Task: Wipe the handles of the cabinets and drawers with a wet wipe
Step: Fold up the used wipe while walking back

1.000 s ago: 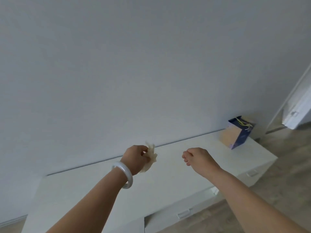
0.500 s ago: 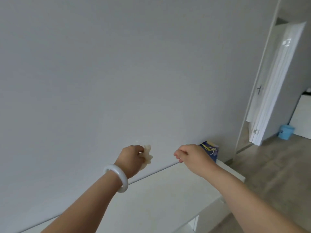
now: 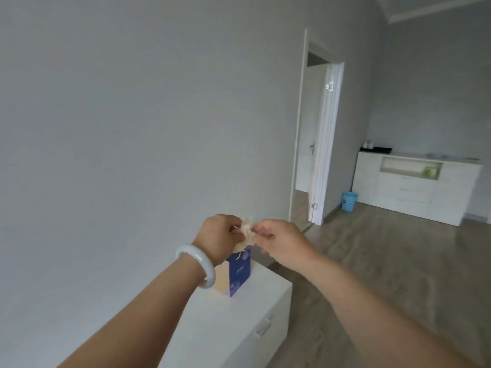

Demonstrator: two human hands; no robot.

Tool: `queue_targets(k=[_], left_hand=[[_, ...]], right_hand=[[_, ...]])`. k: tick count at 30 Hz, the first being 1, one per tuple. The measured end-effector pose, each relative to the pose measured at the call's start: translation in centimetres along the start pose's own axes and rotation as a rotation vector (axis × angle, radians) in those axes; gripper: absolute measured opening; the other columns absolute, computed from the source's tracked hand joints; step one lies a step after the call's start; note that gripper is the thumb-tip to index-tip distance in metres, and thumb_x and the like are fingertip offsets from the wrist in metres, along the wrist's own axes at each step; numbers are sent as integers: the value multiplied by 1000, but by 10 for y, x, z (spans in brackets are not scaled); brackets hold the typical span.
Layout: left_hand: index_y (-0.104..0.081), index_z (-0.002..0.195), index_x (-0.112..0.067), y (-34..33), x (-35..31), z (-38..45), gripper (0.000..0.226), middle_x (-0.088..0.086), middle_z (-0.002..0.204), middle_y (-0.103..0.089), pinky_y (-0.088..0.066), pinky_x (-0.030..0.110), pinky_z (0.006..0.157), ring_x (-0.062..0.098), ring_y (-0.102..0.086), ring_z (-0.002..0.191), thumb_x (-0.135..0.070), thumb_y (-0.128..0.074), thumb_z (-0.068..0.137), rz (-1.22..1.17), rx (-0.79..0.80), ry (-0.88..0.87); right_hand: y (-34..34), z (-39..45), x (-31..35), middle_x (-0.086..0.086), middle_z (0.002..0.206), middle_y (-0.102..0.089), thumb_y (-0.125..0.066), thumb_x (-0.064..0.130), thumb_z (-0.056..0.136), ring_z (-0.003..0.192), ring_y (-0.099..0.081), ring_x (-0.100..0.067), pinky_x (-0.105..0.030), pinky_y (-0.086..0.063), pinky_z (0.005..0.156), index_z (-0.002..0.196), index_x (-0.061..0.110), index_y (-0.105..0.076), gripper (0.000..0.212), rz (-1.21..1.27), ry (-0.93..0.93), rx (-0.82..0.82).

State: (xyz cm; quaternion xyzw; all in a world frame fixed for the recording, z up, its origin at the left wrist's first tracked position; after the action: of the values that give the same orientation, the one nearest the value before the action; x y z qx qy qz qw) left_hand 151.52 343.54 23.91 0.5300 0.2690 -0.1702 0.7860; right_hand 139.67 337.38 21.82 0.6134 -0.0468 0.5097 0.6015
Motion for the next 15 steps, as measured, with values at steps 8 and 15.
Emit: queue_targets(k=[8, 15], left_hand=[[-70, 89, -10, -158, -88, 145, 14, 2, 83, -63, -50, 27, 71, 19, -59, 77, -21, -61, 90, 118, 178, -185], [-62, 73, -20, -309, -115, 297, 25, -4, 76, -60, -46, 22, 61, 10, -56, 66, -42, -66, 86, 34, 392, -206]], right_hand=[[100, 54, -154, 6, 94, -68, -65, 30, 90, 81, -67, -12, -32, -57, 75, 108, 26, -61, 18, 29, -142, -88], [183, 128, -331, 0, 66, -66, -67, 16, 90, 53, -60, -6, -19, -47, 54, 76, 16, -66, 13, 80, -385, -211]])
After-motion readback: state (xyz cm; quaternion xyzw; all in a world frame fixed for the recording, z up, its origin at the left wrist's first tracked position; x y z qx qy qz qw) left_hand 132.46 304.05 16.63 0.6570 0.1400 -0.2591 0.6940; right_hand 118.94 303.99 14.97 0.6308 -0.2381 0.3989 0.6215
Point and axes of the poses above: each hand's wrist, its own z-axis towards the middle knuckle, its own y-axis out of the back of the hand, x = y × z, the point moved 9 cm from there along z, towards the middle knuckle
